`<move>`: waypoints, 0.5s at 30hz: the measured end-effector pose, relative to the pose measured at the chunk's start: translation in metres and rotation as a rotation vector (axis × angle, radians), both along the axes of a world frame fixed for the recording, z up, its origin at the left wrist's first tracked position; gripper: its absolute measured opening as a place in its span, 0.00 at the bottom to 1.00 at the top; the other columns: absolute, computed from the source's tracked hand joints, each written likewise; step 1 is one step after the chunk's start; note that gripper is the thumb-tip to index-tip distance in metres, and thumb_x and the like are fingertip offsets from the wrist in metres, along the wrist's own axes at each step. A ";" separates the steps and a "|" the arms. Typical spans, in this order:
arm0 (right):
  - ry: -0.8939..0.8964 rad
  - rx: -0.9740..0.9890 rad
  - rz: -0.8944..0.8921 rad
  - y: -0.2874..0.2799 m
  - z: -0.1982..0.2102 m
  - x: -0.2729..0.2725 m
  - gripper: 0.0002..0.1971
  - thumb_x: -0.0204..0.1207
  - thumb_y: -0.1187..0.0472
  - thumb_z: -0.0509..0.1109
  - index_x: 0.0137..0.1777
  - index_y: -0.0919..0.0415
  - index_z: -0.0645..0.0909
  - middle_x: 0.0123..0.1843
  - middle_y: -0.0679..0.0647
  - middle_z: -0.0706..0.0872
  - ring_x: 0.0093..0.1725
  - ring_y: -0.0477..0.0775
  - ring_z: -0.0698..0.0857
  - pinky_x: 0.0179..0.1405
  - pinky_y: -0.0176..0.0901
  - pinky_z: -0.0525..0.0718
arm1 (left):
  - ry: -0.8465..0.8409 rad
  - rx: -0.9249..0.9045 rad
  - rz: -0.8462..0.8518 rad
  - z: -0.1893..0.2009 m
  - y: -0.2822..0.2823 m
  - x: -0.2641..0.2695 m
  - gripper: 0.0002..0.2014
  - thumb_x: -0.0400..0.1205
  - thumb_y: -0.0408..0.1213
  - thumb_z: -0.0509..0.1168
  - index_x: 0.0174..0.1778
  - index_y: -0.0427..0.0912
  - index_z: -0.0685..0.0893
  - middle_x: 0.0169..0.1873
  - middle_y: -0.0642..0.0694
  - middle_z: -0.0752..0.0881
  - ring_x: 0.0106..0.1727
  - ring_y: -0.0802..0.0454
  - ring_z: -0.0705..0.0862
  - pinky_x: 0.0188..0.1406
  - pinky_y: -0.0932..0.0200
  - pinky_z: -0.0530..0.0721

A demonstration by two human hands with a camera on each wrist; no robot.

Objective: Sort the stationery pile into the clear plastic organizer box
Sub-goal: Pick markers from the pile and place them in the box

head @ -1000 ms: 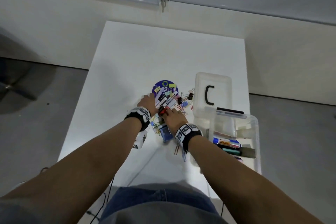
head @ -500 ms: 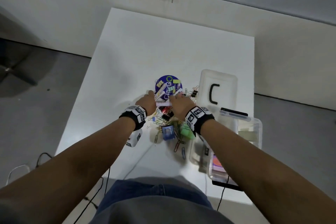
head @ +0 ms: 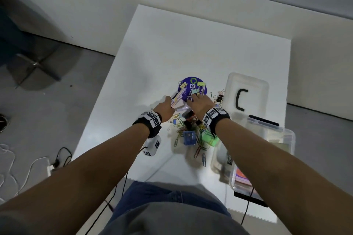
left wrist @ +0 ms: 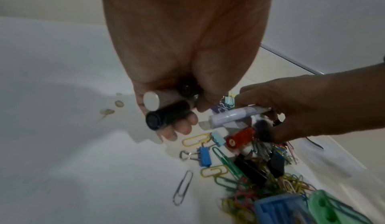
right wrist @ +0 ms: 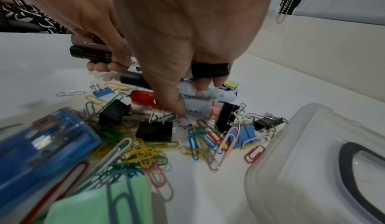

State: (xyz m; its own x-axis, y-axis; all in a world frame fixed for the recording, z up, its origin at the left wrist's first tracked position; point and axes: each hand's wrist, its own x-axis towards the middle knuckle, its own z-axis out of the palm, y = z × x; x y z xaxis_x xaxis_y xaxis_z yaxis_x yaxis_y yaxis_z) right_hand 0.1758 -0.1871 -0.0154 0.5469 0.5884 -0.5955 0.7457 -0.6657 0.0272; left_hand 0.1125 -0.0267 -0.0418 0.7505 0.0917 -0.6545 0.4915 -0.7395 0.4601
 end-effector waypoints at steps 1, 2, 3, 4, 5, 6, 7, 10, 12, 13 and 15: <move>-0.001 -0.003 0.004 0.000 0.001 0.000 0.30 0.75 0.60 0.70 0.76 0.59 0.65 0.76 0.62 0.69 0.74 0.64 0.72 0.72 0.55 0.71 | 0.004 -0.007 0.015 0.000 0.001 -0.002 0.17 0.86 0.36 0.56 0.67 0.33 0.64 0.39 0.38 0.78 0.35 0.41 0.78 0.26 0.57 0.72; 0.005 -0.004 0.003 0.000 0.002 -0.001 0.31 0.75 0.59 0.72 0.76 0.60 0.65 0.75 0.61 0.72 0.73 0.63 0.73 0.71 0.54 0.72 | 0.008 -0.013 0.030 0.000 0.001 -0.004 0.17 0.86 0.36 0.56 0.68 0.34 0.64 0.42 0.36 0.80 0.37 0.40 0.79 0.30 0.55 0.74; 0.012 -0.001 -0.001 -0.001 0.001 -0.002 0.32 0.74 0.58 0.73 0.76 0.60 0.65 0.74 0.60 0.73 0.72 0.62 0.74 0.70 0.53 0.73 | 0.009 -0.021 0.042 -0.001 0.002 -0.006 0.17 0.86 0.36 0.56 0.68 0.34 0.64 0.44 0.34 0.81 0.39 0.39 0.80 0.33 0.53 0.76; 0.016 -0.002 -0.012 -0.001 0.001 -0.004 0.32 0.74 0.59 0.73 0.76 0.61 0.65 0.74 0.60 0.74 0.72 0.62 0.75 0.69 0.53 0.73 | 0.008 -0.031 0.051 0.000 0.002 -0.008 0.17 0.85 0.36 0.56 0.68 0.35 0.64 0.46 0.32 0.82 0.40 0.39 0.82 0.35 0.52 0.78; 0.017 -0.005 -0.025 -0.003 0.002 -0.006 0.31 0.75 0.60 0.71 0.76 0.62 0.65 0.74 0.61 0.75 0.72 0.61 0.75 0.69 0.52 0.73 | 0.003 -0.042 0.058 0.000 0.002 -0.010 0.17 0.85 0.36 0.56 0.67 0.35 0.64 0.48 0.31 0.82 0.41 0.38 0.82 0.36 0.50 0.79; 0.014 -0.012 -0.037 -0.004 0.003 -0.007 0.29 0.77 0.62 0.69 0.76 0.63 0.65 0.74 0.61 0.75 0.72 0.61 0.75 0.69 0.52 0.73 | -0.007 -0.052 0.067 0.001 0.001 -0.012 0.16 0.85 0.36 0.56 0.67 0.35 0.63 0.48 0.31 0.82 0.41 0.38 0.83 0.37 0.48 0.80; 0.012 -0.021 -0.050 -0.005 0.004 -0.009 0.28 0.77 0.63 0.68 0.76 0.64 0.66 0.74 0.62 0.74 0.73 0.62 0.74 0.70 0.52 0.73 | -0.022 -0.066 0.078 0.001 0.000 -0.014 0.16 0.85 0.36 0.56 0.67 0.35 0.63 0.48 0.32 0.81 0.42 0.37 0.84 0.38 0.47 0.82; -0.005 0.008 -0.097 -0.011 0.011 -0.013 0.25 0.77 0.65 0.68 0.73 0.64 0.70 0.73 0.63 0.74 0.72 0.62 0.74 0.69 0.53 0.73 | -0.066 -0.134 0.146 0.006 -0.003 -0.017 0.14 0.85 0.36 0.56 0.65 0.37 0.63 0.48 0.33 0.80 0.41 0.35 0.84 0.40 0.41 0.86; -0.049 0.084 -0.156 -0.019 0.020 -0.018 0.23 0.76 0.64 0.68 0.71 0.64 0.72 0.71 0.62 0.75 0.70 0.63 0.74 0.68 0.54 0.74 | -0.107 -0.189 0.183 0.010 -0.006 -0.018 0.11 0.85 0.36 0.55 0.62 0.39 0.64 0.44 0.35 0.79 0.37 0.40 0.80 0.39 0.40 0.86; -0.085 0.132 -0.190 -0.024 0.023 -0.020 0.21 0.77 0.62 0.67 0.70 0.64 0.72 0.70 0.62 0.76 0.70 0.63 0.75 0.67 0.55 0.74 | -0.132 -0.217 0.190 0.012 -0.008 -0.018 0.09 0.85 0.36 0.55 0.59 0.41 0.65 0.42 0.35 0.79 0.36 0.42 0.78 0.37 0.42 0.84; -0.150 0.241 -0.276 -0.037 0.033 -0.027 0.17 0.80 0.59 0.64 0.67 0.64 0.73 0.67 0.62 0.79 0.67 0.65 0.74 0.64 0.56 0.73 | -0.168 -0.290 0.200 0.020 -0.014 -0.018 0.05 0.85 0.37 0.55 0.54 0.45 0.64 0.39 0.35 0.77 0.32 0.46 0.73 0.30 0.49 0.76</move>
State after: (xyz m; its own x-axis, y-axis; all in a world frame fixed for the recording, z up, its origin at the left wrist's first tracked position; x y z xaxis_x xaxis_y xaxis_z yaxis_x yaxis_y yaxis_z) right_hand 0.1492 -0.2236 0.0175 0.7747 0.5200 -0.3596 0.5373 -0.8413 -0.0591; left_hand 0.0948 -0.0407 -0.0214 0.8357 0.0766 -0.5439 0.5127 -0.4638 0.7225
